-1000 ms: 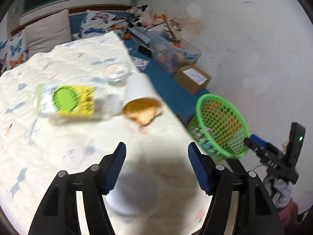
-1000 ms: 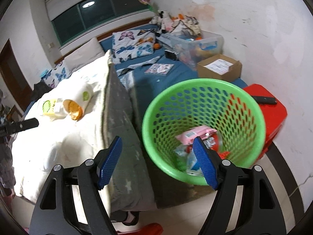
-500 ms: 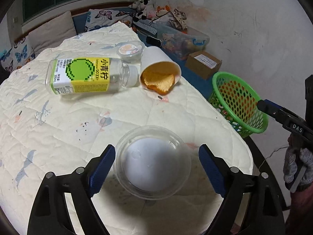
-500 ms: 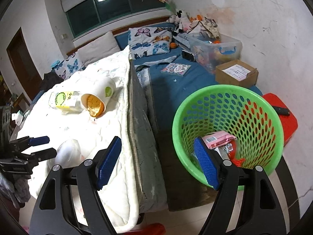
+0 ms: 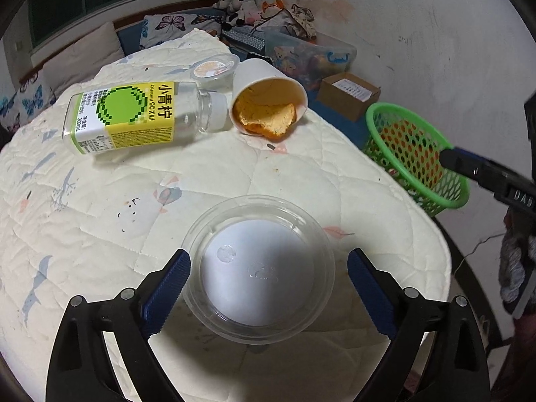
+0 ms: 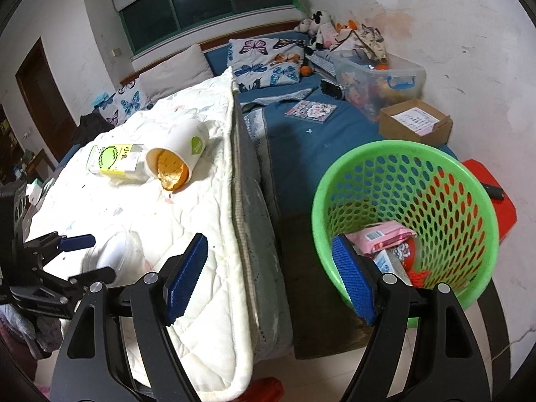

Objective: Collect trash
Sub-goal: 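Move both tools back over the mattress toward the clear lid and paper cup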

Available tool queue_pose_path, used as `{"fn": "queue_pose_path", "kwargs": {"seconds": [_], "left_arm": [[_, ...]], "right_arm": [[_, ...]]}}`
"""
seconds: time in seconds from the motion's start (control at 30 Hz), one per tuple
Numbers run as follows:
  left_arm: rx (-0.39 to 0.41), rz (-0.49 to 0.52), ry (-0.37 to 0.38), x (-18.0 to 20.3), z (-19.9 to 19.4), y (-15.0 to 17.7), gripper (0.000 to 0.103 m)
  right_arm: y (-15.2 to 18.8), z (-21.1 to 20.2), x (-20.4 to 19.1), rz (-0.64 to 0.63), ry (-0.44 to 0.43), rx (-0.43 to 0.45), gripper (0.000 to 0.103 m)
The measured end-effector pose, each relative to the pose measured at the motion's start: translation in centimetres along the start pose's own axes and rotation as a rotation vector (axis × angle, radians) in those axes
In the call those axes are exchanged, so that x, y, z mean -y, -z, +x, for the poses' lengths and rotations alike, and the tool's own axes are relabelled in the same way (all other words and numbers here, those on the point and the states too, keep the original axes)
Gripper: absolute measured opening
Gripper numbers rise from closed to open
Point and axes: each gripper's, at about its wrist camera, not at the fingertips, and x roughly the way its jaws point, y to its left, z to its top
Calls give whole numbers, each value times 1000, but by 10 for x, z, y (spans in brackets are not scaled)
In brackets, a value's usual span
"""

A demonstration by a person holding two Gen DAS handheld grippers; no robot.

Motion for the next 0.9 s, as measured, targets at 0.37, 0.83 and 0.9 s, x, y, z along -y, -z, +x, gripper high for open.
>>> {"fn": "queue_pose_path", "kwargs": {"seconds": [0.37,0.83,0.9], "left_arm": [[9,18,-19,1,3,3,73],[19,-16,64,-5,-4,7,55],[24,-16,60,-4,-7,8,72]], "right_arm": [[-13,17,-21,-43,-51,-28,77],[-44,39,-60,-68,-157,-49,77],[-45,40,-63,-73,-159,-52,76]]}}
